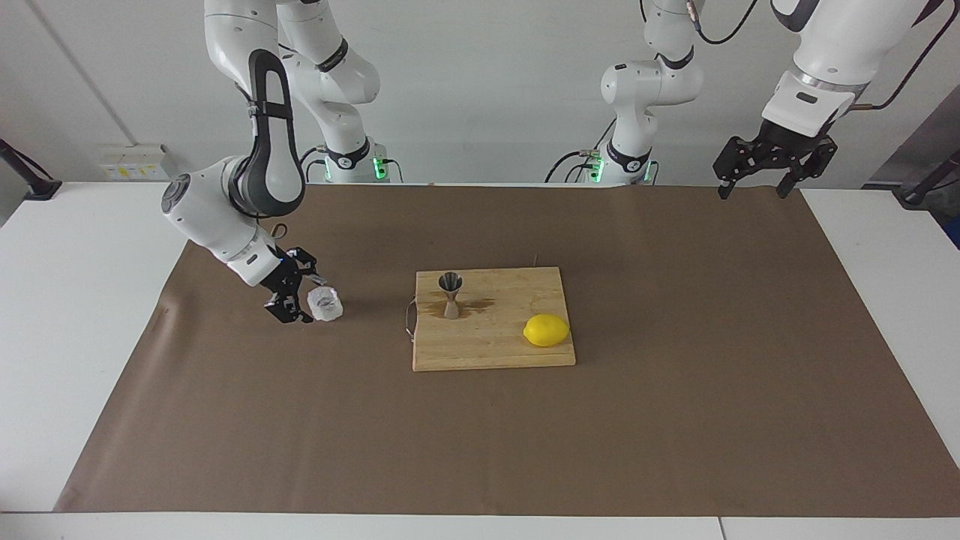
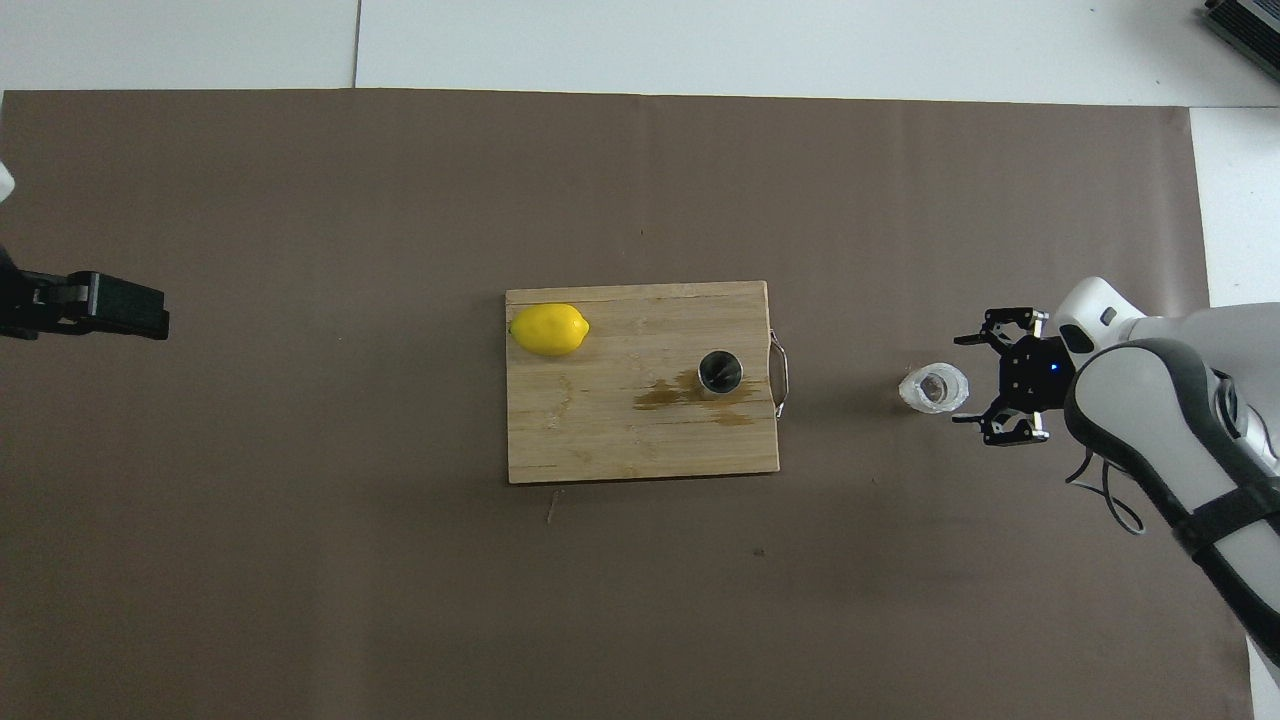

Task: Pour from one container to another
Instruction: 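Open the right gripper and move it toward the white cup, then close the right gripper around the white cup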

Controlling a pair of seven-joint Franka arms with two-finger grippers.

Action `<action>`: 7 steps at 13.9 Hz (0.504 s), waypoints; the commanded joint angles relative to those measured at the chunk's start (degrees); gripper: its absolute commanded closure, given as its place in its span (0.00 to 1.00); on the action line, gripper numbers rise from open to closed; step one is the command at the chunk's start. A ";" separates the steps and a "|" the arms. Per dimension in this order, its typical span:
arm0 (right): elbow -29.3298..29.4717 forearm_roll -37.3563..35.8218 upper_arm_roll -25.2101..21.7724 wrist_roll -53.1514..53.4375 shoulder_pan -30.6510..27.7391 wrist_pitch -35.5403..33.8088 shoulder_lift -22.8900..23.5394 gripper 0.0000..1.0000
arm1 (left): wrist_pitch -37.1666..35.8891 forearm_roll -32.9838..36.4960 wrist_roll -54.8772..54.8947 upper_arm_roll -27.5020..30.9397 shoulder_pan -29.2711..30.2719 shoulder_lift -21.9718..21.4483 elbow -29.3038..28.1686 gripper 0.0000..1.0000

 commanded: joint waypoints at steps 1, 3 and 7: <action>-1.73 1.82 0.23 -1.51 -0.18 1.27 -0.44 0.00 | -0.48 -0.59 2.88 0.25 0.79 -3.12 -4.12 0.00; -2.35 1.91 0.23 -1.33 0.43 2.67 -0.44 0.00 | 0.14 -0.51 8.31 1.92 0.61 -3.48 -4.68 0.00; -2.53 6.81 0.32 -4.57 0.52 3.99 2.01 0.00 | 0.67 -0.59 8.96 2.45 0.88 -3.13 -4.23 0.00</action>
